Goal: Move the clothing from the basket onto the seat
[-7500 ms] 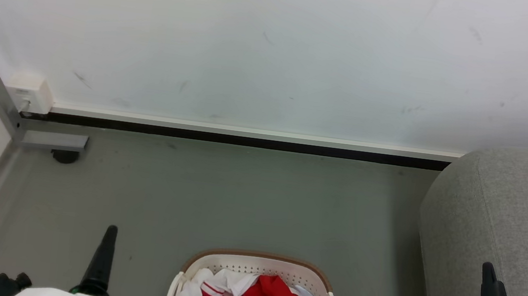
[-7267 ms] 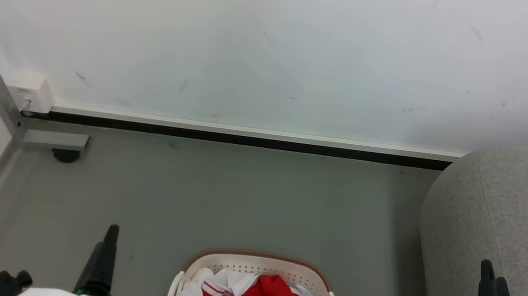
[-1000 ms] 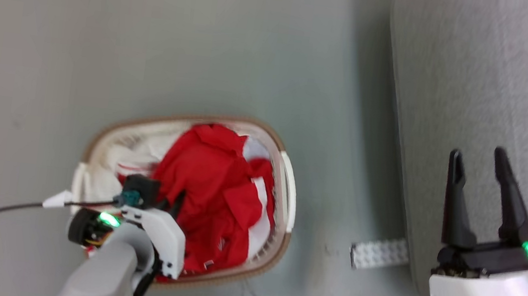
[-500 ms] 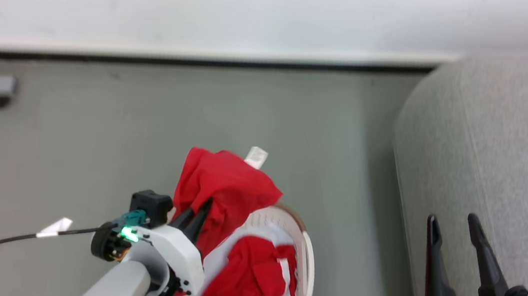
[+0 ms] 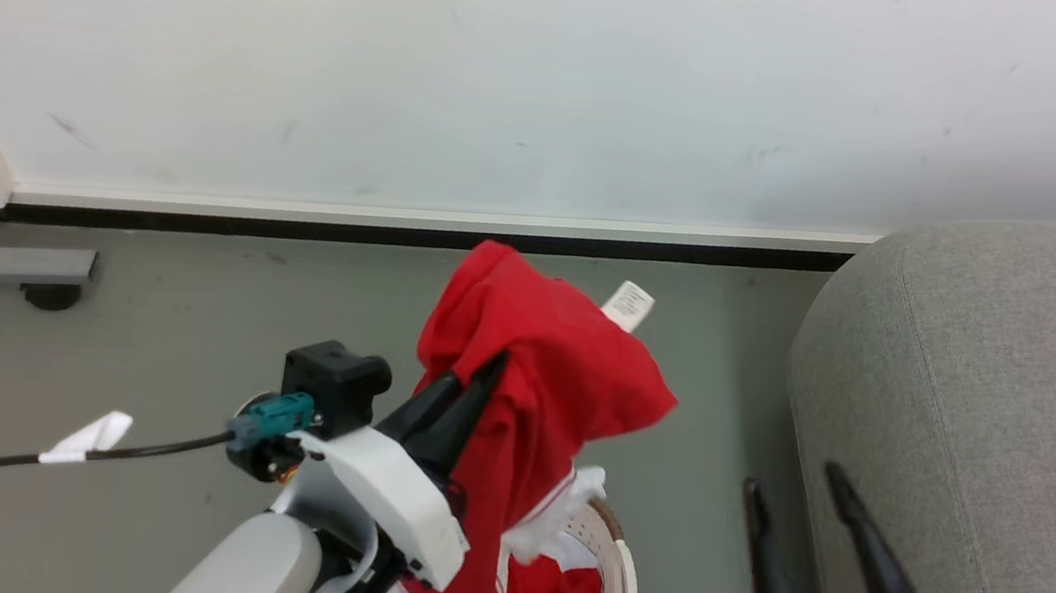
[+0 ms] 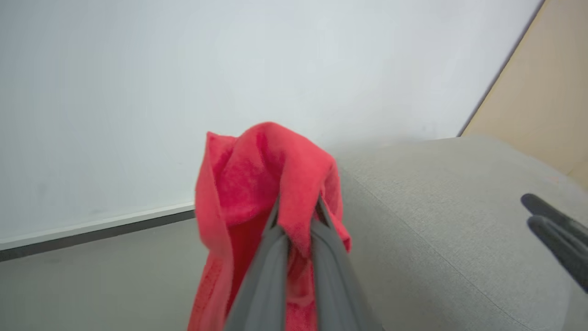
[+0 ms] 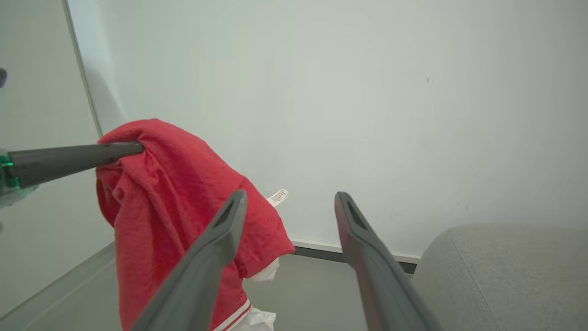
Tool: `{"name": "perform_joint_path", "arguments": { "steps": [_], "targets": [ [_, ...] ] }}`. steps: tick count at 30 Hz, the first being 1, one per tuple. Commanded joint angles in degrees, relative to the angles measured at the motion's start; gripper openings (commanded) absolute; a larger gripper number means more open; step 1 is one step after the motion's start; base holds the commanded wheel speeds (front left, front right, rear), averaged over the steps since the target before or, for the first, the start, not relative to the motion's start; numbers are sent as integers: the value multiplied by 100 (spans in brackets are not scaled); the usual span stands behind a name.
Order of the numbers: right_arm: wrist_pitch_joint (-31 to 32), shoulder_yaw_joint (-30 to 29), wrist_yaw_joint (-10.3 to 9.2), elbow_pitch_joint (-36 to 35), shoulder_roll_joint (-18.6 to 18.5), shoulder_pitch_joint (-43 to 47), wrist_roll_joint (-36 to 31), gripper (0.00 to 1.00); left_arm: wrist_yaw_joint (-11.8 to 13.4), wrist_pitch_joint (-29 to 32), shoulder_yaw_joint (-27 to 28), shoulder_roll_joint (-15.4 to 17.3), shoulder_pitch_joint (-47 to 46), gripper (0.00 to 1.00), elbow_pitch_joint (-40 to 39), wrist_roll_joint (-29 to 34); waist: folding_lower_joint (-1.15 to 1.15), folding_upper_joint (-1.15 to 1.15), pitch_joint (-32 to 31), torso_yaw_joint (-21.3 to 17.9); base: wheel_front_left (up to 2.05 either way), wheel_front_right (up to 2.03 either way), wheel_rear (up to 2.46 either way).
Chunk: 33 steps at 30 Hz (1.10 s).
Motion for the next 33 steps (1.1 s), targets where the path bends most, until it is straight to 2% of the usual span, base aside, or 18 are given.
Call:
{"name": "perform_joint_path", "arguments": {
  "steps": [1, 6, 13, 22, 24, 26, 30, 31, 33],
  "targets": [
    [2, 108, -12, -18, -20, -123, -121, 100, 48, 101, -14, 36, 104, 0, -228, -71, 2, 0, -9, -3, 0, 0, 0],
    [2, 842, -12, 166, -18, -377, -373, 100, 196, 490, -120, 59, 239, 0, -1027, -84, 2, 0, -48, -2, 0, 0, 0],
    [2, 1516, -12, 697, -38, -779, -477, 100, 286, 807, -356, -39, 312, 0, -1609, -69, 2, 0, -146, 121, 0, 0, 0],
    [2, 1543, -12, 1423, -21, -1226, -764, 100, 237, 1125, -762, -183, 409, 0, -2052, -169, 2, 0, -184, 283, 0, 0, 0],
    [2, 1630, -12, 1538, -14, -1318, -601, 100, 232, 1161, -806, -215, 417, 0, -2110, -217, 2, 0, -182, 309, 0, 0, 0],
    [2, 1762, -12, 1591, -17, -1425, -443, 0, 252, 1179, -817, -214, 437, 0, -2122, -212, 2, 0, -176, 331, 0, 0, 0],
    [2, 1839, -12, 1591, -20, -1518, -224, 0, 362, 1111, -706, -179, 455, 1, -2078, -204, 2, 0, -145, 357, 0, 0, 0],
    [1, 1813, -13, 1575, -21, -1516, -175, 0, 386, 1107, -678, -162, 460, 18, -2058, -199, 2, 0, -133, 357, 0, 0, 0],
    [1, 1765, -12, 1538, -20, -1490, -85, 0, 413, 1063, -621, -125, 479, 42, -2015, -209, 2, 0, -113, 353, 0, 0, 0]
  ]
}}
